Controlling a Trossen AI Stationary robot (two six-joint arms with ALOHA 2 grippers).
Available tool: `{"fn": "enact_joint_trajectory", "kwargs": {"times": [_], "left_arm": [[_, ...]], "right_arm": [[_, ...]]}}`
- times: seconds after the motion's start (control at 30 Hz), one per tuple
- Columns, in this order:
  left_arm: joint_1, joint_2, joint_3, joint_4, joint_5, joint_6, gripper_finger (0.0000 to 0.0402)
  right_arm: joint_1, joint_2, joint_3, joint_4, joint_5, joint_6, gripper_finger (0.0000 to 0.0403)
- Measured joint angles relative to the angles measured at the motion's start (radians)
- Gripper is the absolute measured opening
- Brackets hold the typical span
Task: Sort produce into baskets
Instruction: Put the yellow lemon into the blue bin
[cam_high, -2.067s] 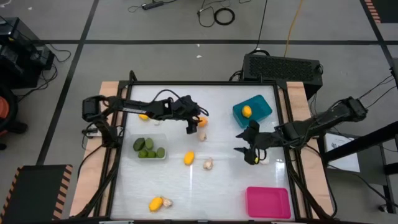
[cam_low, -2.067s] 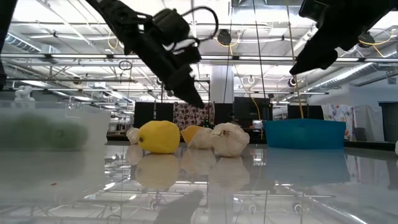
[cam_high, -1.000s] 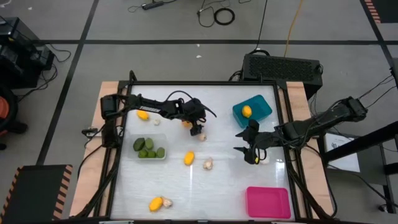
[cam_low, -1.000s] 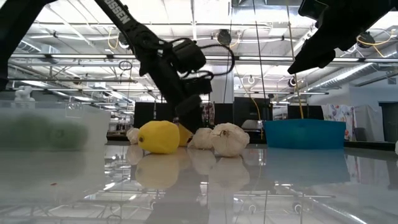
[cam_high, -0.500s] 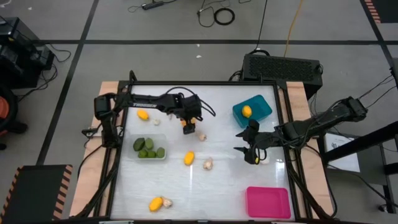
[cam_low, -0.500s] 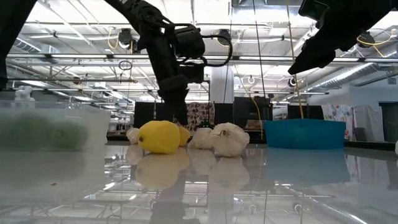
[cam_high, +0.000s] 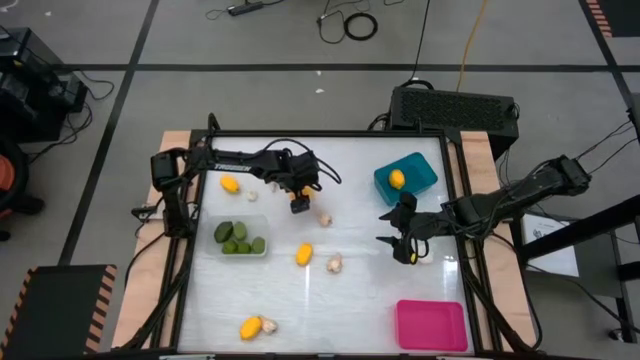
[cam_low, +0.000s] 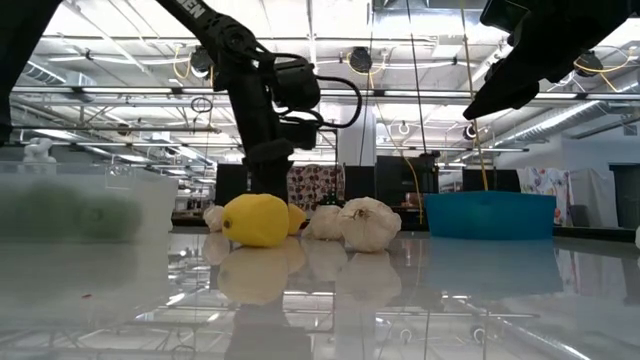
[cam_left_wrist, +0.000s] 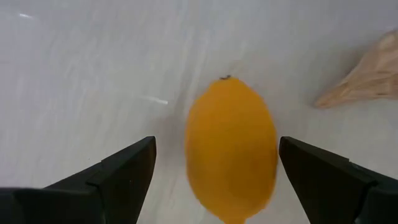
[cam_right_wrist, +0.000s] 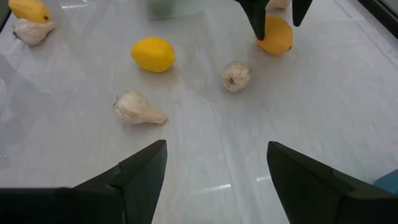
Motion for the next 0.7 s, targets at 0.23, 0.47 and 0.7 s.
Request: {"fn": "enact_joint_trajectory", "kwargs": {"times": [0.23, 0.47, 0.7], "left_arm": [[-0.001, 0.0, -0.056, 0.099, 0.03, -0.011, 0.0348], [-0.004, 0.0, -0.067, 0.108, 0.034, -0.027, 0.0345], [-0.004, 0.018, -0.068, 0.126, 0.035, -0.053, 0.0286]], "right_arm": [[0.0, 0.0, 0.0, 0.0, 0.0, 0.004, 0.027], [0.0, 0.0, 0.0, 0.0, 0.0, 0.008, 0.027], [0.0, 0.0, 0.0, 0.0, 0.0, 0.011, 0.027]]}}
